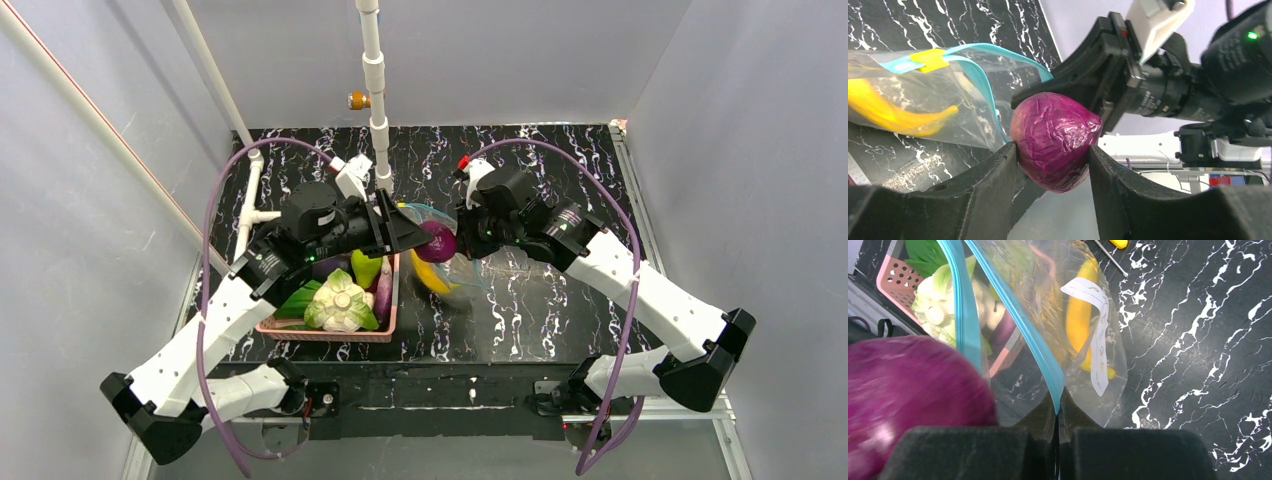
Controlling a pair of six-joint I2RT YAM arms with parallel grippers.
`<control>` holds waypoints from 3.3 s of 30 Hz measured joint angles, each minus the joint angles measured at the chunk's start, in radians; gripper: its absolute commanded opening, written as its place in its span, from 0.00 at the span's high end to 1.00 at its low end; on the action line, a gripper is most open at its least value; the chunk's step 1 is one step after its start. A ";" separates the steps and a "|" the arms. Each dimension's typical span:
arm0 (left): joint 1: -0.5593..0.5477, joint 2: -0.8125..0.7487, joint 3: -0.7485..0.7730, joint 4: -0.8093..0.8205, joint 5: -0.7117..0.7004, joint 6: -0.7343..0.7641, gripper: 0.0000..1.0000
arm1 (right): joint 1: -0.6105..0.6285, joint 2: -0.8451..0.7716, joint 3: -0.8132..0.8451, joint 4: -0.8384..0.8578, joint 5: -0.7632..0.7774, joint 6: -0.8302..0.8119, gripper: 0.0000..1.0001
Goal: Place the food in the zip-top bag and seal the zipper
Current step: Place the fake vegetable in the zipper food storage bag, then pick up the fake fruit from the bin.
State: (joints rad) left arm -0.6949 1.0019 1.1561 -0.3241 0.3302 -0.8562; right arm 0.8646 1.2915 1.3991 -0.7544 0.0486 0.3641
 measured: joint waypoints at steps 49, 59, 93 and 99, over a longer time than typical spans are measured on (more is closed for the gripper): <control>-0.066 -0.157 0.088 -0.259 -0.161 0.033 0.07 | 0.022 -0.047 -0.083 0.031 0.050 0.004 0.99; -0.066 -0.285 0.175 -0.598 -0.450 0.082 0.02 | 0.022 -0.075 -0.089 0.030 0.068 0.003 0.99; 0.218 -0.089 -0.099 -0.721 -0.638 0.092 0.02 | 0.022 -0.091 -0.121 0.028 0.087 -0.001 0.99; 0.253 -0.072 -0.103 -0.717 -0.626 0.111 0.02 | 0.022 -0.100 -0.122 0.028 0.088 -0.002 0.99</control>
State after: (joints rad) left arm -0.4423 0.9298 1.0531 -1.0409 -0.2962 -0.7448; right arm 0.8867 1.1915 1.2766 -0.7265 0.1364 0.3622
